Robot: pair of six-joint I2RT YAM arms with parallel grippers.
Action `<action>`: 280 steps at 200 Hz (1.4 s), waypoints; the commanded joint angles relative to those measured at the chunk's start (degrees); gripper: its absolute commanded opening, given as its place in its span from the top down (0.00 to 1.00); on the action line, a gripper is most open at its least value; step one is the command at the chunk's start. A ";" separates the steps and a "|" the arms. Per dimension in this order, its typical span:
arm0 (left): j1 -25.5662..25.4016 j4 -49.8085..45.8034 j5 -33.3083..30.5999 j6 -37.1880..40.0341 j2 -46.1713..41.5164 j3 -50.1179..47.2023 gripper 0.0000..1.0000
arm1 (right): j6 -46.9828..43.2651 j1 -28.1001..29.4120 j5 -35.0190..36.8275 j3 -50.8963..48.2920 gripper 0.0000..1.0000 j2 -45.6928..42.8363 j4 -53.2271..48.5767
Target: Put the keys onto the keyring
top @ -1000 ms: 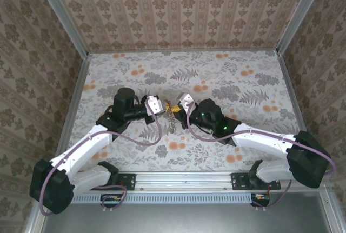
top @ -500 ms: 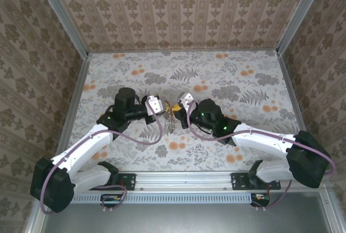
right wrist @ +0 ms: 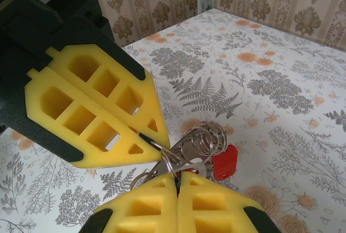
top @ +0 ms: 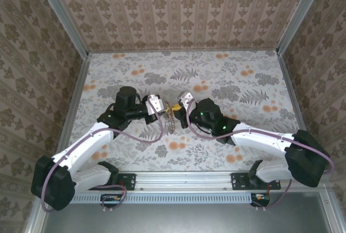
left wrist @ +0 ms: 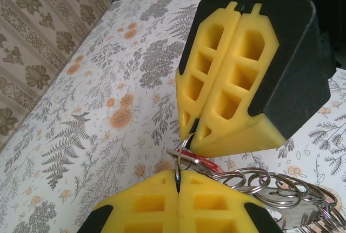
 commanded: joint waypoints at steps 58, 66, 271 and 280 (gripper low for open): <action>0.14 5.72 6.52 -2.87 -0.84 0.48 1.00 | 5.37 -1.00 1.87 3.11 1.00 2.03 1.10; 0.28 6.77 7.10 -3.23 -1.10 0.11 1.00 | 5.94 -1.18 1.95 3.04 1.00 1.99 1.10; 1.11 23.55 6.30 -14.69 -2.97 -5.16 1.00 | 14.27 -2.49 3.40 -2.65 1.00 -1.38 1.50; 1.19 24.10 6.48 -15.03 -3.00 -5.25 1.00 | 14.50 -2.58 3.36 -2.83 1.00 -1.39 1.58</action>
